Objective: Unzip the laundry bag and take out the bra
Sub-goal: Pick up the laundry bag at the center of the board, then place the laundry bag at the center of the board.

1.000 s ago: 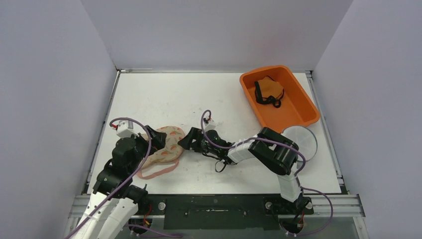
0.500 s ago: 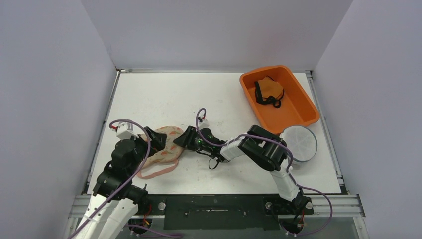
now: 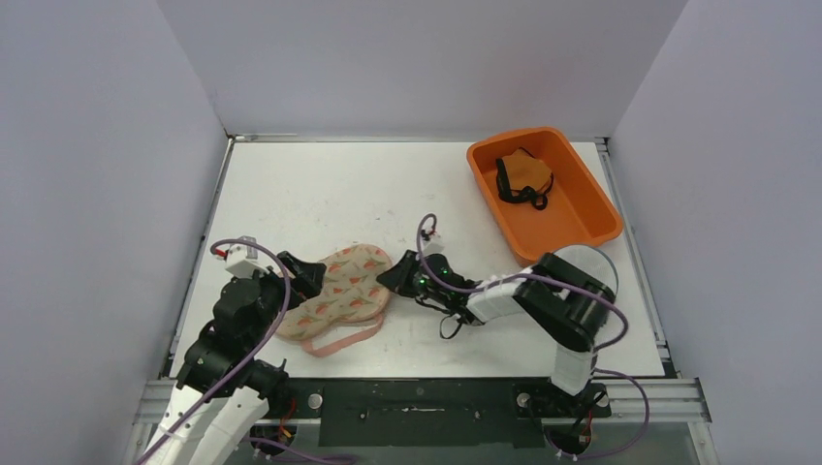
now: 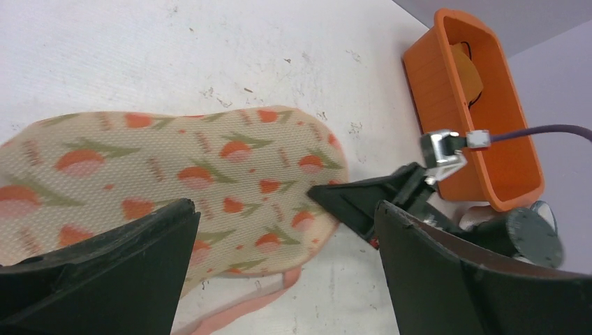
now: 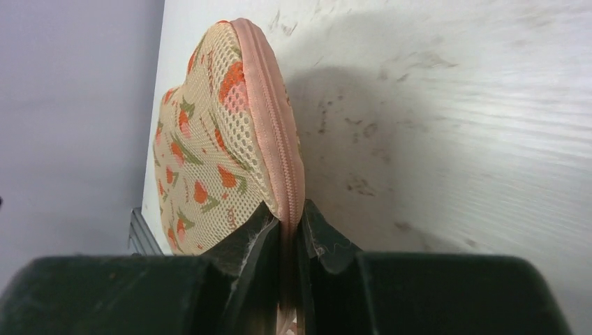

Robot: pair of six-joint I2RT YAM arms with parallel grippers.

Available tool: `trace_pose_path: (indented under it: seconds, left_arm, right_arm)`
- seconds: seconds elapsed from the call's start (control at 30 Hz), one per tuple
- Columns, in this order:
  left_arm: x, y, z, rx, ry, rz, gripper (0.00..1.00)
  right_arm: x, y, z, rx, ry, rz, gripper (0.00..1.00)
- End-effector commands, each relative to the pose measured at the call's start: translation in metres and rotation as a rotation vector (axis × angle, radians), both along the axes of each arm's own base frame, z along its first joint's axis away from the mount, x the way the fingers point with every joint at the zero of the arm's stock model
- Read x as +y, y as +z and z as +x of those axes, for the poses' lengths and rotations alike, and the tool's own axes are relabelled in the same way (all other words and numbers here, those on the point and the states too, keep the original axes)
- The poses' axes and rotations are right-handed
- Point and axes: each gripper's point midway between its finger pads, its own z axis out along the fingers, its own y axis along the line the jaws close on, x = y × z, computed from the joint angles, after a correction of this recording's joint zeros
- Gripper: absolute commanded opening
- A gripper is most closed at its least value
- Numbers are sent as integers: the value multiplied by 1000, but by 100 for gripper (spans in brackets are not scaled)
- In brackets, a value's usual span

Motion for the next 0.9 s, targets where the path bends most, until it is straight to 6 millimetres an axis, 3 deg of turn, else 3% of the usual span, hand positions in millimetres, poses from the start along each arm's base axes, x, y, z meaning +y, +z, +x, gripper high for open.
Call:
trace_pose_path:
  seconds: [0.0,0.17,0.37,0.63,0.7,0.87]
  left_arm:
    - [-1,4,3,-11,6,-3,97]
    - [-23,3,2,7,-114,-13,99]
    - [-44,-28,1,109,-170,-70,99]
    - [-34,-42,-4,153,-81,-68,99]
    - [-31,-50,-4,171,-62,-60,99]
    - [-32,-69,-6,237,-50,-10,99]
  right_arm:
    - [-54,45,17,-145,-140,-11,5]
    - [-105,46,-1,-174,-242,-77,5]
    - [-153,26,-34,-148,-348,-100,5]
    - [-161,16,-55,-148,-338,-117,6]
    - [-160,16,-58,-160,-326,-137,15]
    - [-164,20,-61,-185,-310,-187,61]
